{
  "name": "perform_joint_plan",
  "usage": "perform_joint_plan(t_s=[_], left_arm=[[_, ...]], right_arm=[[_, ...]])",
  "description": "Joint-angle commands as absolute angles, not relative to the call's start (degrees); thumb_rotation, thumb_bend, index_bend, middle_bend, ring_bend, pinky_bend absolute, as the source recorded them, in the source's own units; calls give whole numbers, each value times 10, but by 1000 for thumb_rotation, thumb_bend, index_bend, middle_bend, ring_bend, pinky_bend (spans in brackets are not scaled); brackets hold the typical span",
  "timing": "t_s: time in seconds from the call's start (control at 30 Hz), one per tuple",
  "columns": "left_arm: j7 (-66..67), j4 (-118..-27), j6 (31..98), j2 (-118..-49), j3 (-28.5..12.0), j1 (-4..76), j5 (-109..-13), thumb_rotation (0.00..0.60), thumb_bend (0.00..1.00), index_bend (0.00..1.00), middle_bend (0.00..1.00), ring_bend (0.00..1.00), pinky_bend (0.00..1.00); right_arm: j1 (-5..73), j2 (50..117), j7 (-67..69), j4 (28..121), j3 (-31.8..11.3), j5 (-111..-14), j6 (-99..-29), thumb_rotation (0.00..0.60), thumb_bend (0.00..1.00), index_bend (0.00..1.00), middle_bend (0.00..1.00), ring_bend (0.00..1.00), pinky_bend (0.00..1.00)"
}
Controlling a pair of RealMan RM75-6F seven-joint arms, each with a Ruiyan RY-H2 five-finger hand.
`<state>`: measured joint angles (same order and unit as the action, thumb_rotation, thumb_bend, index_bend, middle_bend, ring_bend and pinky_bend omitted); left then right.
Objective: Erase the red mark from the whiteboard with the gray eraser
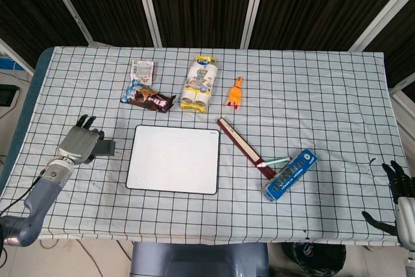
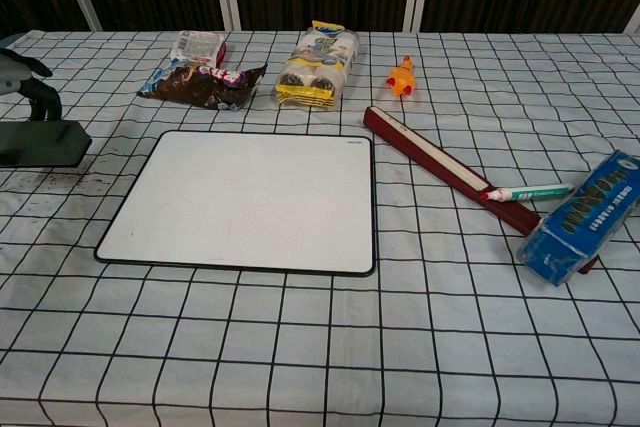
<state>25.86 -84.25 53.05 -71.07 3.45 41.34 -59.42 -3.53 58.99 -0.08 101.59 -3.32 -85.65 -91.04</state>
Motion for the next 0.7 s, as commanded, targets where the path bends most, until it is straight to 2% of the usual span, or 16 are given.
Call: perform_joint_plan(t_s=[0.03,0.3,0.4,0.5,0.6,0.7], left_arm=[[210,-799,518,-725,44,395,-637,600,299,390,414,0,3],[186,-751,499,-748,47,387,-669,600,268,362,376,0,1],[192,-745,494,-750,46,385,-670,600,202,257,300,0,0],[213,-748,487,-746,48,385,-667,600,154,108,163,0,0],[237,-763,489,-737,47,385,-660,600,138,31,84,0,0],[257,-794,511,-719,41,380,-658,600,136,2,59,0,0]], right_arm=[[-35,591,-2,1016,-33,-856,-911,600,144,6,46,142,187],[-35,590,1,1015,-34,-854,-910,600,144,6,46,142,187],[-35,589,3,1015,-35,-854,-910,600,144,6,46,142,187],[-35,589,4,1015,-35,-854,-911,600,144,6,46,142,187],[-35,589,3,1016,-35,-854,-911,600,144,6,46,142,187],[-35,589,3,1016,-35,-854,-911,600,145,6,46,142,187]])
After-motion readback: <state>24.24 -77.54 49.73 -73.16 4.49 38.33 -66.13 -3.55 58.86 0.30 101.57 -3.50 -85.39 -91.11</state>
